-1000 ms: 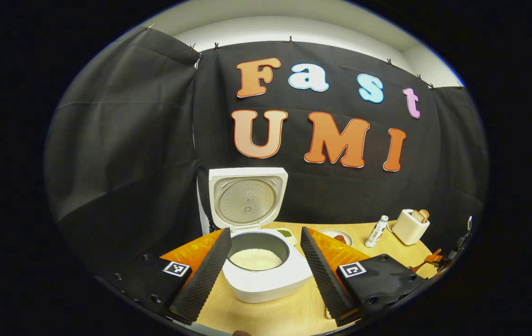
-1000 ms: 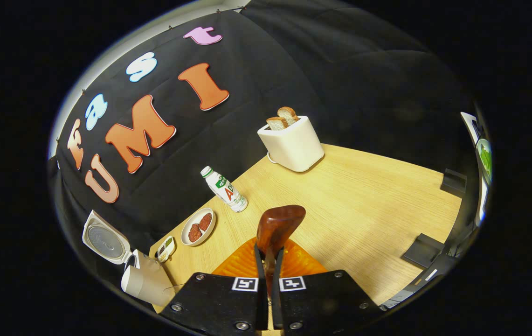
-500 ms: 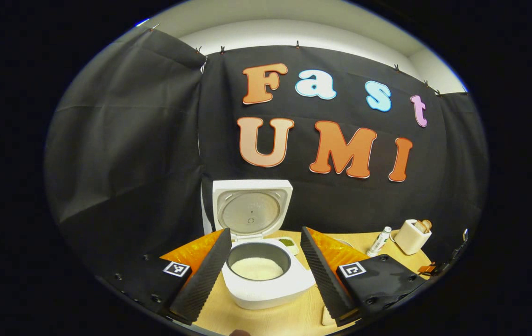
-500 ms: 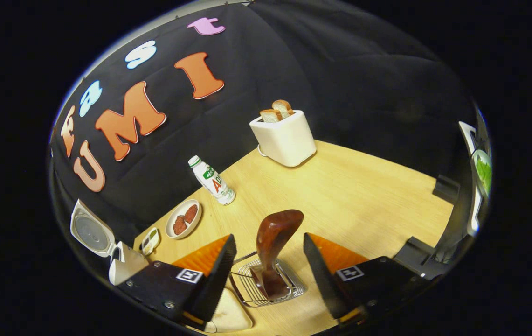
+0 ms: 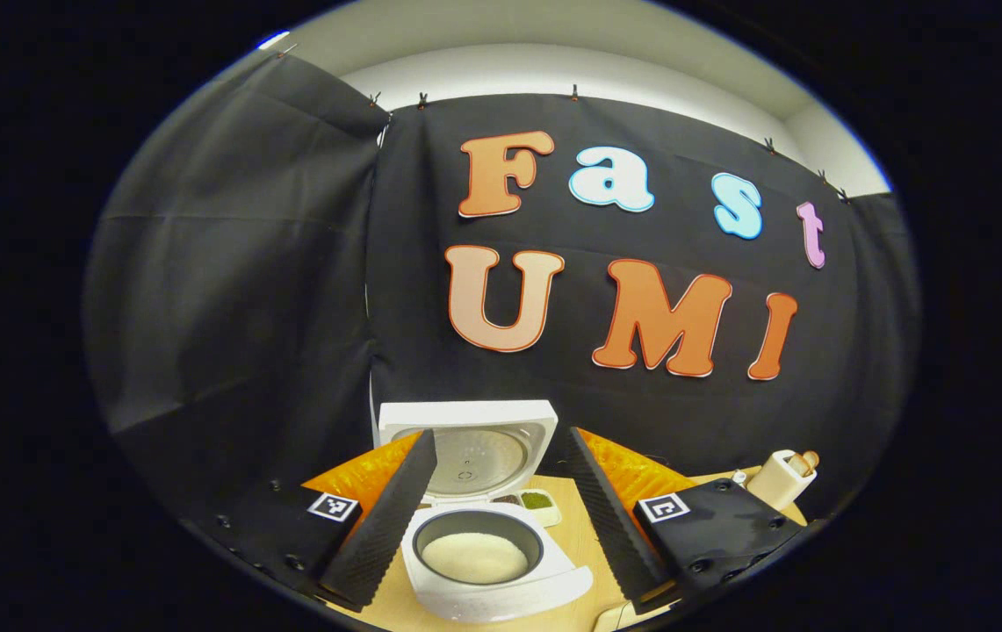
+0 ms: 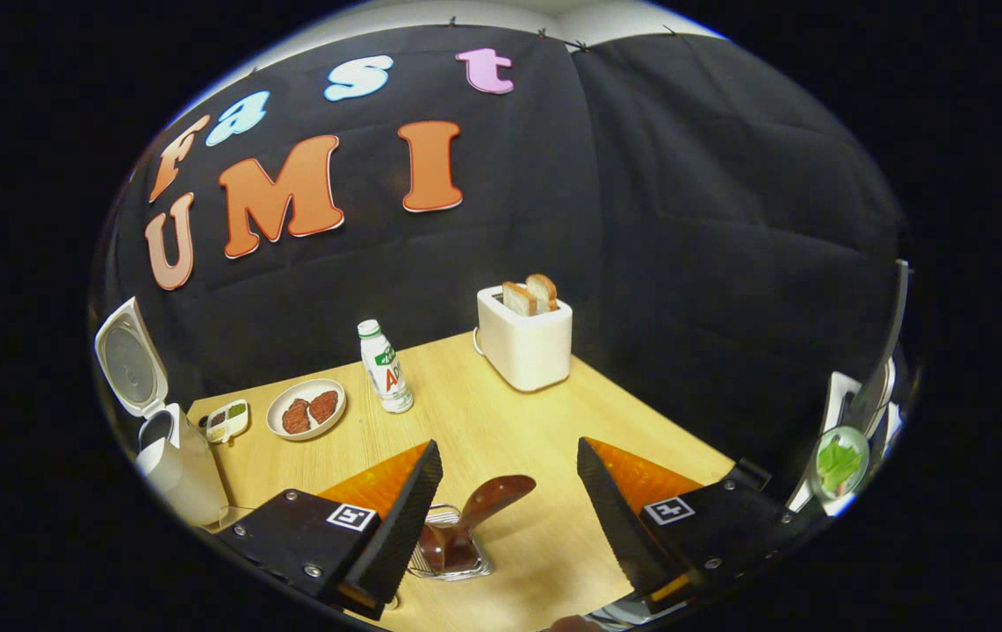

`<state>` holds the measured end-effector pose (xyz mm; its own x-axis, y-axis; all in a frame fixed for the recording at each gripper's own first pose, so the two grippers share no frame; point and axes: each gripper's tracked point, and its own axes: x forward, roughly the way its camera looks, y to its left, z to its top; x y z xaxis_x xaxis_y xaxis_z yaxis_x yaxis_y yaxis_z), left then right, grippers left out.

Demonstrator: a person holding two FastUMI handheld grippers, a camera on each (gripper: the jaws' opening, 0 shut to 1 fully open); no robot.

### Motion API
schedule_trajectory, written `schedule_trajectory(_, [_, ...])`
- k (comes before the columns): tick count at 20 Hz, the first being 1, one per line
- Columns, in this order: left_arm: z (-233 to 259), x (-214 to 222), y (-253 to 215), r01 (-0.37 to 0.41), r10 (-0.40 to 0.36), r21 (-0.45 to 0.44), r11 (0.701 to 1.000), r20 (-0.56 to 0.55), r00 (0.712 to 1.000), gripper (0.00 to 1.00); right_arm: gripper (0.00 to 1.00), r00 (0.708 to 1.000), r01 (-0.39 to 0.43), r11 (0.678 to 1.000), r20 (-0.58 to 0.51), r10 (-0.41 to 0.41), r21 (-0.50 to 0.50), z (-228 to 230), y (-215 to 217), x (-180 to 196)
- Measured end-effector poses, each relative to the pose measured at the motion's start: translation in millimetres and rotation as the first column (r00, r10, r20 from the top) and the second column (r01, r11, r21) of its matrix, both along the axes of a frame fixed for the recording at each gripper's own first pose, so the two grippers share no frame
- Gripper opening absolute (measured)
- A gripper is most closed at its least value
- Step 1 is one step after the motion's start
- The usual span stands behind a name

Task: Close the left gripper, press the button to open the rice cooker; take a wooden spoon from the chopstick holder with the right hand, scoop a spoonful of rice and pour it into the rice cooker, then put the wooden spoon back into the chopstick holder.

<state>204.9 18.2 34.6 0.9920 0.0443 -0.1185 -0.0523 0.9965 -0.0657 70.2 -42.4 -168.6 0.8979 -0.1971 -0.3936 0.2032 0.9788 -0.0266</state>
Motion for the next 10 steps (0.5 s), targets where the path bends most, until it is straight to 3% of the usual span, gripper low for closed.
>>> schedule_trajectory(5, [26, 73, 16, -0.016, 0.016, -0.002, 1.000, -0.015, 1.000, 1.00, 0.95, 0.996, -0.046, 0.996, 0.067, 0.050, -0.071, 39, 15, -2])
schedule_trajectory(10, [19, 145, 20, -0.006, 0.005, -0.012, 1.000, -0.085, 0.996, 1.00, 0.95, 0.996, -0.064, 0.989, 0.049, 0.071, -0.137, 38, 21, -5])
